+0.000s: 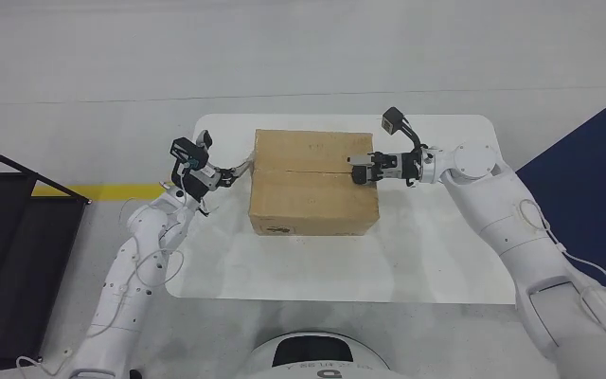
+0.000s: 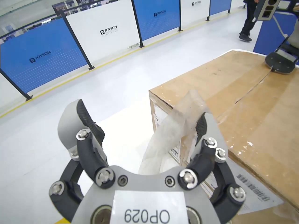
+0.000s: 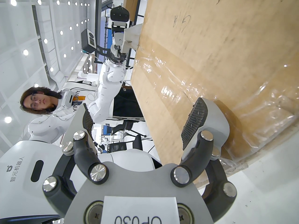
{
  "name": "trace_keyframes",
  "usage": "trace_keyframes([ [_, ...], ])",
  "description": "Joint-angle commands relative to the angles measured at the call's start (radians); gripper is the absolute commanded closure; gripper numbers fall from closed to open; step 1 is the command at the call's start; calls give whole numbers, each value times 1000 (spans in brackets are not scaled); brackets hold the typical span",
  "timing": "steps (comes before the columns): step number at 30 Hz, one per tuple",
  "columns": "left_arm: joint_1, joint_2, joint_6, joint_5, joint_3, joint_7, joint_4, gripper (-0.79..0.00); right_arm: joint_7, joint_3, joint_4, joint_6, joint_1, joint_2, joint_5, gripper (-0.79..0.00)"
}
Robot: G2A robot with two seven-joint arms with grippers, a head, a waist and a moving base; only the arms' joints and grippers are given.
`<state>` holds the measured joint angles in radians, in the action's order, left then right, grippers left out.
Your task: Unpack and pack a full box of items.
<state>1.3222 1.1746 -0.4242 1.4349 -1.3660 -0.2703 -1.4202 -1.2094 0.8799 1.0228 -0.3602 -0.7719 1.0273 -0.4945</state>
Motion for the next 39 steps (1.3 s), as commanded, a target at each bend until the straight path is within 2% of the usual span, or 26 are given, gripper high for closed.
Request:
trace_keyframes([
  [1,-2,-1,-4,10,3,9,-23,-785,0,0,0,0,0,0,0,-785],
  [15,-6,-8,-2,72,6,66,-104,-785,0,0,0,0,0,0,0,-785],
  [20,-6,-10,3,101,11,92,-161,-785,0,0,0,0,0,0,0,-785],
  [31,-58,-6,3,138,54,168,-294,-785,0,0,0,0,0,0,0,-785],
  [35,-39,-8,24,120,31,184,-335,-785,0,0,0,0,0,0,0,-785],
  [39,14,-13,58,107,-14,168,-307,-785,0,0,0,0,0,0,0,-785],
])
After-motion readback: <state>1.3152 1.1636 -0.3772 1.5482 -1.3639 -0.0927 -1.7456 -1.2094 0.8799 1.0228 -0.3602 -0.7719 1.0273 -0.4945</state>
